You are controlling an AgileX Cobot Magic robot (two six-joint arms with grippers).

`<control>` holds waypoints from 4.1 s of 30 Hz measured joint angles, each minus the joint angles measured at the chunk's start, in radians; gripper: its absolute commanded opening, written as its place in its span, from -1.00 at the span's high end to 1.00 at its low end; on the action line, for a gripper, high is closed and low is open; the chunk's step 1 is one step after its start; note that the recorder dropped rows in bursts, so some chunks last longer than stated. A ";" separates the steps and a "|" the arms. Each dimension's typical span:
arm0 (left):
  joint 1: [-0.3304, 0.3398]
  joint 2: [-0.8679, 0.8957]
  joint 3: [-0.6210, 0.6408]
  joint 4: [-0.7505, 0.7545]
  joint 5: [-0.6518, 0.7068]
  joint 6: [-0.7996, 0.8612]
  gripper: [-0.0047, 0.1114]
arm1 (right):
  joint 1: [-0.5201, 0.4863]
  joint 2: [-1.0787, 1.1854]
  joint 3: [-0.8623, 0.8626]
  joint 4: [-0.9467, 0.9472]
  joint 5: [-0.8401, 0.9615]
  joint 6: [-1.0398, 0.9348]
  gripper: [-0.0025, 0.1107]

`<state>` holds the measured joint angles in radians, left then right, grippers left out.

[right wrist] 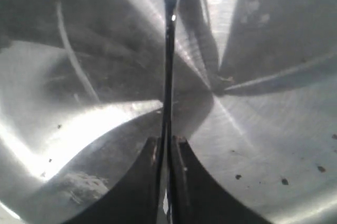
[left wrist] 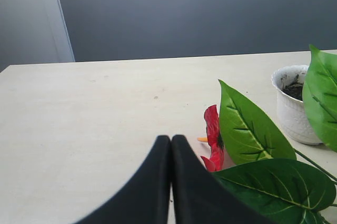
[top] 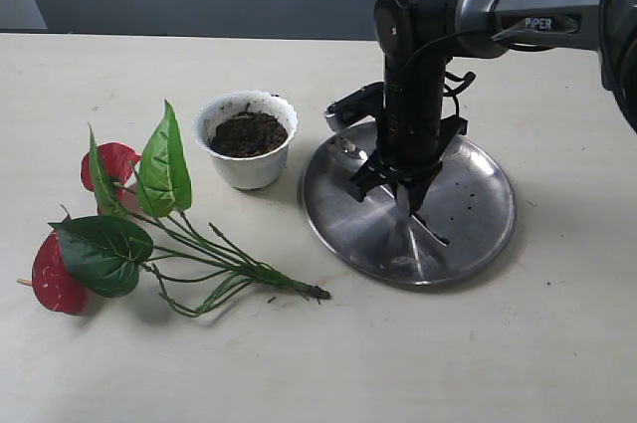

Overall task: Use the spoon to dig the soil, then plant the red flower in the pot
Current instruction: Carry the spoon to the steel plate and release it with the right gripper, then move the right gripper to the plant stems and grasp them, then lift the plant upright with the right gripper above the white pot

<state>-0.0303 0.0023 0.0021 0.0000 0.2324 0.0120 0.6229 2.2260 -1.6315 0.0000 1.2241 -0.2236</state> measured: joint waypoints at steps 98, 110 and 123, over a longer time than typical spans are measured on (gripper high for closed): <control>0.000 0.000 0.000 0.000 0.000 0.000 0.91 | 0.473 -0.463 0.761 0.554 -1.189 -0.481 0.02; 0.000 0.000 0.000 0.000 0.000 0.000 0.91 | 0.495 -0.346 0.632 0.554 -1.205 -0.481 0.02; 0.000 0.000 0.000 0.000 0.000 0.000 0.91 | 0.495 -0.261 0.616 0.554 -1.196 -0.481 0.95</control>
<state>-0.0303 0.0023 0.0021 0.0000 0.2324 0.0120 1.1175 1.9652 -1.0159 0.5545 0.0278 -0.7044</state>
